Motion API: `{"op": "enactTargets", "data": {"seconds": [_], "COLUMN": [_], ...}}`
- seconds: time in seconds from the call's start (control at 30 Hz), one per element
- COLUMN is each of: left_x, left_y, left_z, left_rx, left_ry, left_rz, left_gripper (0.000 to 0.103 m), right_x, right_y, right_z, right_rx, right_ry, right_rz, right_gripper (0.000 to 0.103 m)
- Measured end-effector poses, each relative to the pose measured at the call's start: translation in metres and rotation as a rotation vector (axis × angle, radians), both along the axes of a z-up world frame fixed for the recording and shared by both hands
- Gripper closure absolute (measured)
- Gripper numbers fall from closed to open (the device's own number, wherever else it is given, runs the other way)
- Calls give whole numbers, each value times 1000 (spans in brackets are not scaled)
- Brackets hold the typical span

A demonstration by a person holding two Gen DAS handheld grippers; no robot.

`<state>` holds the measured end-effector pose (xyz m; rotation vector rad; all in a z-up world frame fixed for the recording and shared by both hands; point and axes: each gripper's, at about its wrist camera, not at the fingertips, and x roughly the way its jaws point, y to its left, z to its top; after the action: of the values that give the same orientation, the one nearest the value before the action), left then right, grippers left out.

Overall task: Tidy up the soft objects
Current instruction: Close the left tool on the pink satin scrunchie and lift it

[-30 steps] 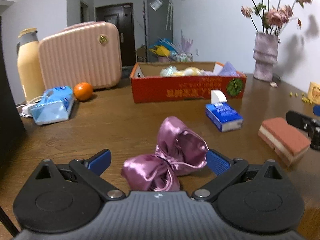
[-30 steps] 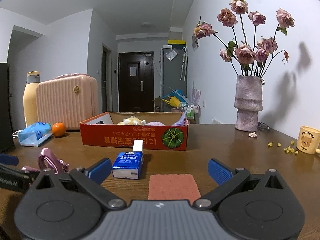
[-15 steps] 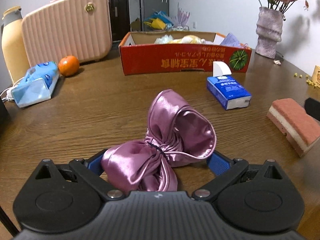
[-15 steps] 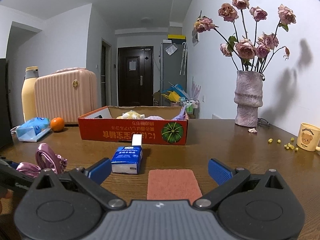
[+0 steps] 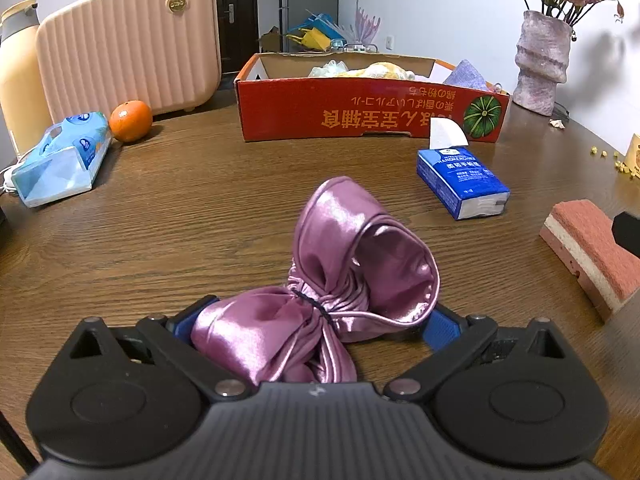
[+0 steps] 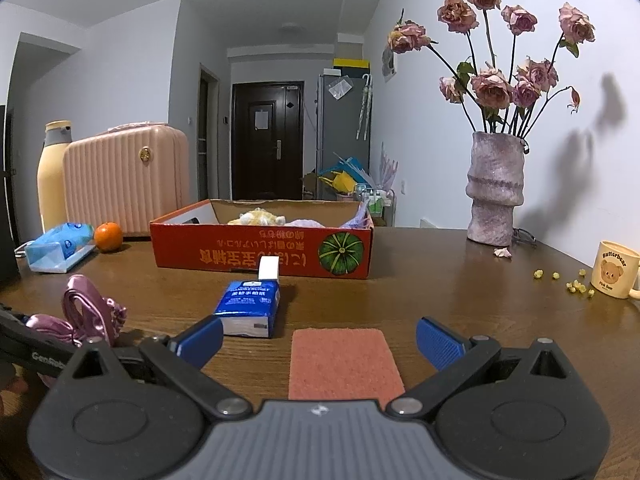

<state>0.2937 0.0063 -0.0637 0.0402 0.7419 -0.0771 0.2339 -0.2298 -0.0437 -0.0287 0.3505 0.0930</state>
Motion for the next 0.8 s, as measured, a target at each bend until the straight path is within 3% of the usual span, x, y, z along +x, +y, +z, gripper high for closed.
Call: {"op": "enactTargets", "data": {"seconds": [0.1, 0.27, 0.4, 0.8], "left_x": [0, -5, -9, -36], "left_y": [0, -1, -1, -1], "left_z": [0, 5, 11, 33], "left_rx": [3, 2, -13, -22], "left_ry": [-1, -34, -63, -216], "left_rz": [0, -15, -28, -13], "left_gripper": [1, 40, 60, 63], "right_x": [1, 3, 4, 8], "right_y": [0, -1, -1, -4], "right_z": [-1, -1, -2, -4], "right_rx": [-2, 2, 8, 26], "right_ry": [7, 15, 24, 52], "right_rz": [-2, 0, -1, -9], "right_gripper": [0, 0, 0, 0]}}
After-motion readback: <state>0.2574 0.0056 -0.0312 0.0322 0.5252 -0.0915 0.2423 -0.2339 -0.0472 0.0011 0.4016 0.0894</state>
